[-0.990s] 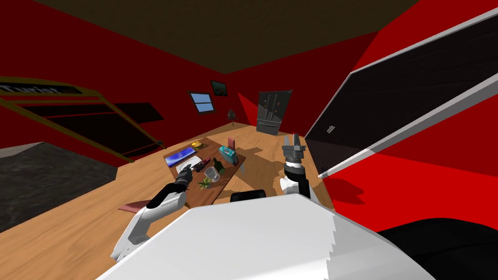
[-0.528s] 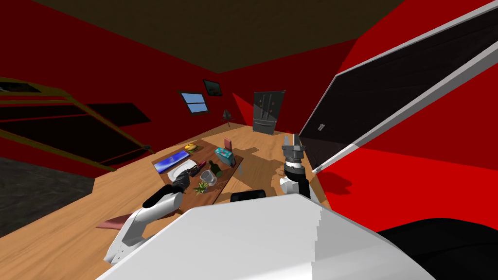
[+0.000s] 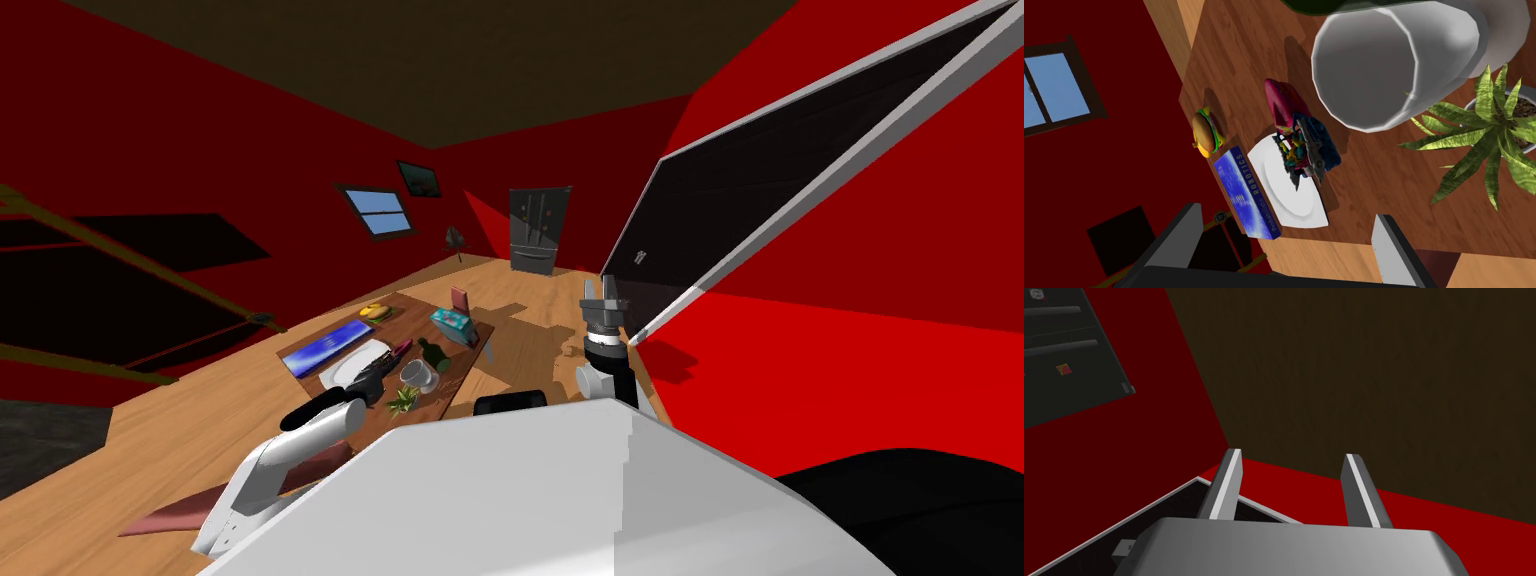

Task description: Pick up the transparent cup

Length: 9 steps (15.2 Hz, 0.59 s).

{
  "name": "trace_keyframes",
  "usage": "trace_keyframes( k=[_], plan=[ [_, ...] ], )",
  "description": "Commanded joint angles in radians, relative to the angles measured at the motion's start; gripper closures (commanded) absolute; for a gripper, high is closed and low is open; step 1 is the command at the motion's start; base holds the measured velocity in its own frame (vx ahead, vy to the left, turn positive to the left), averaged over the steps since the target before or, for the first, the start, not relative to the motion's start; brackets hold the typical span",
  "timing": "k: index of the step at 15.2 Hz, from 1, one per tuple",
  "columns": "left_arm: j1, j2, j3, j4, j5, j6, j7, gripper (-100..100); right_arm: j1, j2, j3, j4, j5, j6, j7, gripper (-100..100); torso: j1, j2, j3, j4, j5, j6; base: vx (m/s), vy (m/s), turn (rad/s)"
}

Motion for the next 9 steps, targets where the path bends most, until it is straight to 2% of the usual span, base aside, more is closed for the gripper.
trace_keyframes(
  k=[1,2,3,5,6,8,9],
  plan=[
    [-0.006,-0.004,0.017,0.020,0.008,0.050,0.005,-100,0.000,0.000,0.000,0.000,0.000,0.000,0.000,0,0.000,0.000,0.000,0.000,0.000,0.000,0.017,0.018,-0.214],
    [-0.006,-0.004,0.017,0.020,0.008,0.065,0.005,-100,0.000,0.000,0.000,0.000,0.000,0.000,0.000,0,0.000,0.000,0.000,0.000,0.000,0.000,0.013,0.016,-0.083],
    [-0.012,-0.006,0.043,0.038,0.024,0.087,0.013,-100,0.000,0.000,0.000,0.000,0.000,0.000,0.000,0,0.000,0.000,0.000,0.000,0.000,-0.001,0.018,0.013,-0.205],
    [-0.012,-0.006,0.043,0.038,0.024,0.130,0.013,-100,0.000,0.000,0.000,0.000,0.000,0.000,0.000,0,0.000,0.000,0.000,0.000,0.000,0.000,0.015,0.019,-0.157],
    [-0.018,-0.007,0.069,0.057,0.039,0.159,0.020,-100,0.000,0.000,0.000,0.000,0.000,0.000,0.000,0,0.000,0.000,0.000,0.000,0.000,-0.001,0.015,0.017,-0.209],
    [-0.018,-0.007,0.069,0.057,0.039,0.193,0.020,-100,0.000,0.000,0.000,0.000,0.000,0.000,0.000,0,0.000,0.000,0.000,0.000,0.000,0.000,0.015,0.018,-0.154],
    [-0.024,-0.010,0.094,0.075,0.053,0.221,0.027,-100,0.000,0.000,0.000,0.000,0.000,0.000,0.000,0,0.000,0.000,0.000,0.000,0.000,-0.001,0.018,0.014,-0.172]
  ],
)
